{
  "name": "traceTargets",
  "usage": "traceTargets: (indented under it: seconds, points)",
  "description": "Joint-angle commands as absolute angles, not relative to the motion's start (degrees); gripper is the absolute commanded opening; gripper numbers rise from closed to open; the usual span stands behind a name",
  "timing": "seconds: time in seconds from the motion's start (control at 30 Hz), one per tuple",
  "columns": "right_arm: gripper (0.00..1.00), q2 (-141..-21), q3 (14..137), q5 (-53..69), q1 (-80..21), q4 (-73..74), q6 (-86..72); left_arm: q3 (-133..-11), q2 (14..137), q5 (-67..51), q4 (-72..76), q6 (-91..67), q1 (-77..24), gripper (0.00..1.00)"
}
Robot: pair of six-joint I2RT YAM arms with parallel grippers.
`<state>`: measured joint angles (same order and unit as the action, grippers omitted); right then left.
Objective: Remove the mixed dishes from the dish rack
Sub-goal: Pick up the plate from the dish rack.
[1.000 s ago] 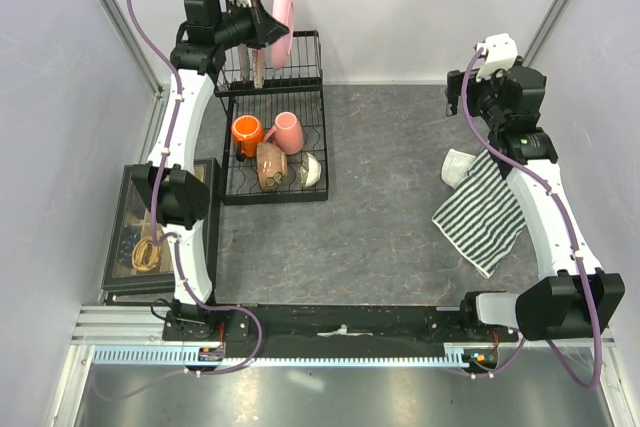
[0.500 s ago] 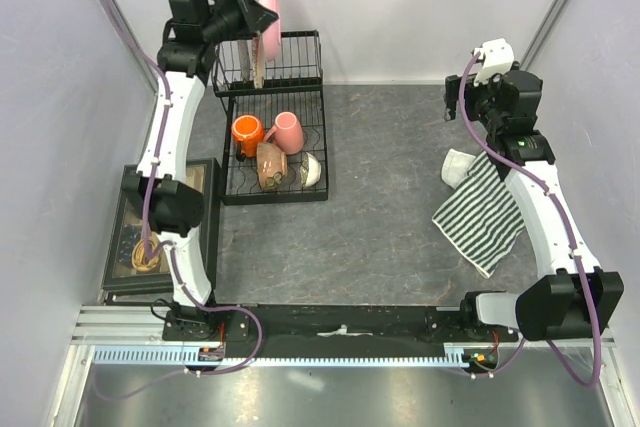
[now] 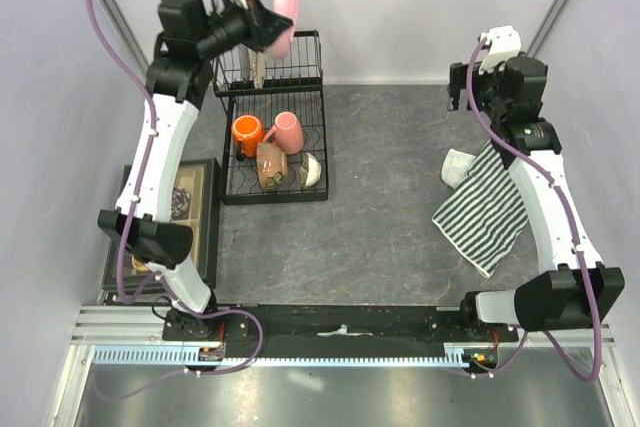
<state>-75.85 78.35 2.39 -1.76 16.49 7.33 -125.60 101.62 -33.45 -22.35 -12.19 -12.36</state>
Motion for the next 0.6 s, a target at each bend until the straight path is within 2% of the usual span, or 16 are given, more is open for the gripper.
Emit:
traceTargets:
  seconds: [0.0, 0.2, 0.43, 0.57]
  points:
    - [0.98, -77.86, 86.65, 0.79, -1.93, 22.14, 3.35, -118.85, 92.66, -27.46, -23.02, 10.25, -23.16, 0.02]
    - [0.98, -81.55, 96.75, 2.89, -1.93, 30.75, -2.10, -108.55, 89.03, -10.67, -23.99, 29.60, -38.03, 0.02]
    - [0.98, -84.55, 105.37, 8.16, -1.23, 38.66, -7.47, -102.49, 90.44, 3.06, -20.75, 40.59, -48.16, 0.02]
    - [0.98, -85.86, 108.09, 15.26, 1.39, 42.17, -9.84, -98.36, 91.93, 11.22, -16.36, 48.05, -53.07, 0.02]
